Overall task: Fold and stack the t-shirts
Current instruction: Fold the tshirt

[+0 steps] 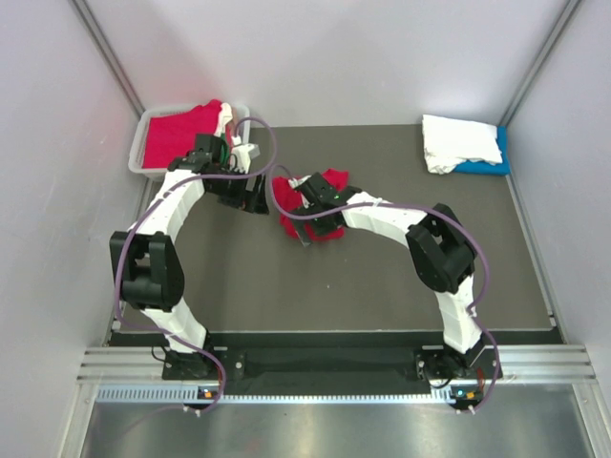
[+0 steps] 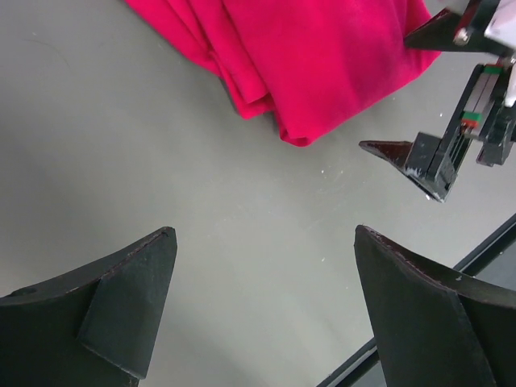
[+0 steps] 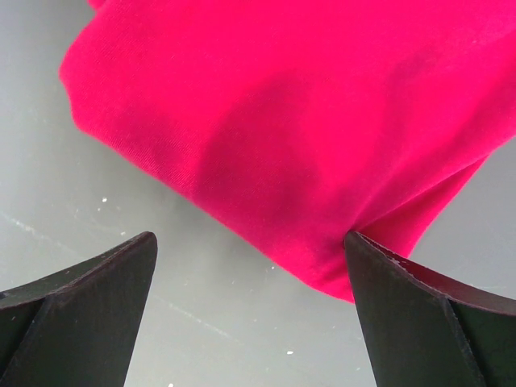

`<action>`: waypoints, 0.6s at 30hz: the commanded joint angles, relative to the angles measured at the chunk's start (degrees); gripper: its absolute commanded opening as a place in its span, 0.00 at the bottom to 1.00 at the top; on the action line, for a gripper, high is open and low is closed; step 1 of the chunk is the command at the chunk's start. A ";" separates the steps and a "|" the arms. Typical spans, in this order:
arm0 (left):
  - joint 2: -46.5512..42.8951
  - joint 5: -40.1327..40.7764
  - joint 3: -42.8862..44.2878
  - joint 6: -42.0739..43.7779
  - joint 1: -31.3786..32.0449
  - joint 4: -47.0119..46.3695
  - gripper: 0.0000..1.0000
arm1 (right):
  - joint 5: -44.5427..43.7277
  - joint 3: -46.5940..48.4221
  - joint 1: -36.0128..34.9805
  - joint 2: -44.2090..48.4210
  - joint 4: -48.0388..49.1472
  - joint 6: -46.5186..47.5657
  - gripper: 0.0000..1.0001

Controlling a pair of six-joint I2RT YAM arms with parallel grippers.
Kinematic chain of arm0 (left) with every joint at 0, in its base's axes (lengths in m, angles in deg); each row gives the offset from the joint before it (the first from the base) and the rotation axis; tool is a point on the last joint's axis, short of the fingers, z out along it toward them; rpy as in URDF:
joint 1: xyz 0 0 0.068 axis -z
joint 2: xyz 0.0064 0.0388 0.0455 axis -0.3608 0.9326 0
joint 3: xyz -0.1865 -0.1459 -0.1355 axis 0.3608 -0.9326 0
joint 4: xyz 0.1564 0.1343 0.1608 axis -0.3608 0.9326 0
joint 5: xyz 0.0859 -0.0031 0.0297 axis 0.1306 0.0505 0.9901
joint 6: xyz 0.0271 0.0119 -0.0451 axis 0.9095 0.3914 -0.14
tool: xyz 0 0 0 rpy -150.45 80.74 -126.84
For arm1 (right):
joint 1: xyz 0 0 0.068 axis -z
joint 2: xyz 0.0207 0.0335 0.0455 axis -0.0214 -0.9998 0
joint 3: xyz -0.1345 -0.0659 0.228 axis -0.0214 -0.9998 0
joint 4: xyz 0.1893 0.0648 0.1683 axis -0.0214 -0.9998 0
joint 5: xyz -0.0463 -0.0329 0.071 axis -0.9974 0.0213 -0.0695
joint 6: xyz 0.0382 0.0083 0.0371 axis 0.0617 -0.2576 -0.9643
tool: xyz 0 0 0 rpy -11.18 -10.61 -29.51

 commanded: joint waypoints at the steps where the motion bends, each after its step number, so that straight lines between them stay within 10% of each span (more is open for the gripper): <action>1: -2.87 -0.35 -0.73 0.14 -0.27 -1.90 0.95 | -0.74 0.28 0.10 1.17 2.07 -1.16 1.00; 18: -3.40 -0.26 -0.47 0.23 -0.44 -1.28 0.95 | -4.70 19.36 1.77 -0.94 -5.58 1.48 1.00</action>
